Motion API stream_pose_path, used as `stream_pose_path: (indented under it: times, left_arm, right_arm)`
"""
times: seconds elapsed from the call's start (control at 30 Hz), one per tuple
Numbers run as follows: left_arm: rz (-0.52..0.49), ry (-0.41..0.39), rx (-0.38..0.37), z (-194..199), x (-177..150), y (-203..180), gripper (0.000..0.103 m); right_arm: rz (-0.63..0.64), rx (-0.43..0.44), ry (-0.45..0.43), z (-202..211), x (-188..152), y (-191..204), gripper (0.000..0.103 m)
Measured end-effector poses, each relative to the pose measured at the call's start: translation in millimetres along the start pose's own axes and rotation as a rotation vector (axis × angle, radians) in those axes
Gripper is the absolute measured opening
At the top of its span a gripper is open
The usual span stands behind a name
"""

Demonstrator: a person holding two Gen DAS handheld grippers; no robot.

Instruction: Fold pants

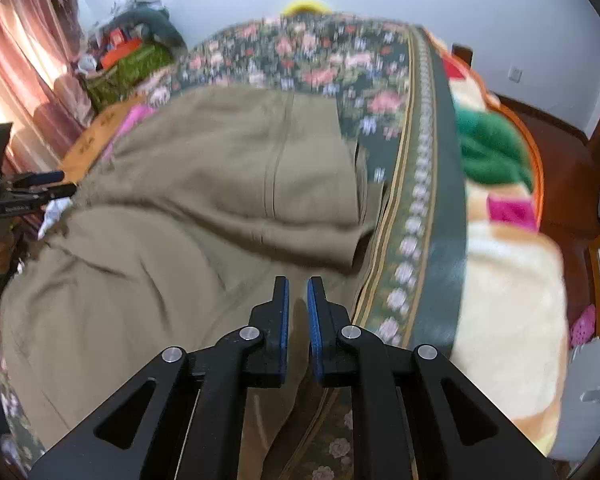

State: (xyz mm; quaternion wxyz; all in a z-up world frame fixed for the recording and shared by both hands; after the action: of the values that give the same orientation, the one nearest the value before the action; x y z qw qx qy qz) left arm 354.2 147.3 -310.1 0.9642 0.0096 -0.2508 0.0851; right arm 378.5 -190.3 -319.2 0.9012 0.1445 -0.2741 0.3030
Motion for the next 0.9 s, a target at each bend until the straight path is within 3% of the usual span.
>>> stream_pose_path:
  times: [0.17, 0.3, 0.4, 0.5, 0.57, 0.63, 0.7, 0.83, 0.9]
  left_arm:
    - [0.074, 0.037, -0.067, -6, 17, -2, 0.081]
    - [0.057, 0.069, -0.048, -19, 20, -5, 0.082]
    - [0.044, 0.110, -0.021, -37, 13, -4, 0.084]
    - [0.049, 0.166, -0.013, -55, 5, -4, 0.085]
    - [0.058, 0.178, -0.035, -62, 2, -6, 0.085]
    - [0.060, 0.180, -0.059, -64, 3, -10, 0.085]
    - [0.052, 0.161, -0.052, -64, 5, -11, 0.085]
    - [0.004, 0.107, -0.008, -60, 10, -10, 0.062]
    - [-0.023, 0.088, 0.015, -57, 13, -8, 0.056]
  right_arm:
    - [-0.011, -0.023, -0.059, -2, 33, -12, 0.035]
    - [-0.043, 0.001, -0.024, -26, 40, -25, 0.036]
    - [-0.121, 0.084, 0.035, -50, 32, -30, 0.037]
    - [-0.136, 0.120, 0.032, -60, 30, -26, 0.038]
    - [-0.115, 0.121, 0.030, -60, 31, -21, 0.034]
    - [-0.074, 0.096, 0.033, -61, 32, -20, 0.010]
    - [-0.033, 0.087, 0.020, -58, 36, -16, 0.008]
    - [0.072, 0.064, -0.033, -42, 54, -10, 0.005]
    - [0.106, 0.059, -0.067, -33, 66, -5, 0.004]
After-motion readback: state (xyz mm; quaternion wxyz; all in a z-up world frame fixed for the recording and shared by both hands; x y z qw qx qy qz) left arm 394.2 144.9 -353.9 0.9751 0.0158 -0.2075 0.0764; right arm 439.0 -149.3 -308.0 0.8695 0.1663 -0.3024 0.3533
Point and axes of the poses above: each gripper's, at about its wrist camera, not at the fingertips, and z roughly against the way its jaws point, y to its left, x to its top, the point moved 10 cm from there along -z, roughly the way its jaws point, and after that the axes turned 10 degrees about z, right-handed, at the moved point
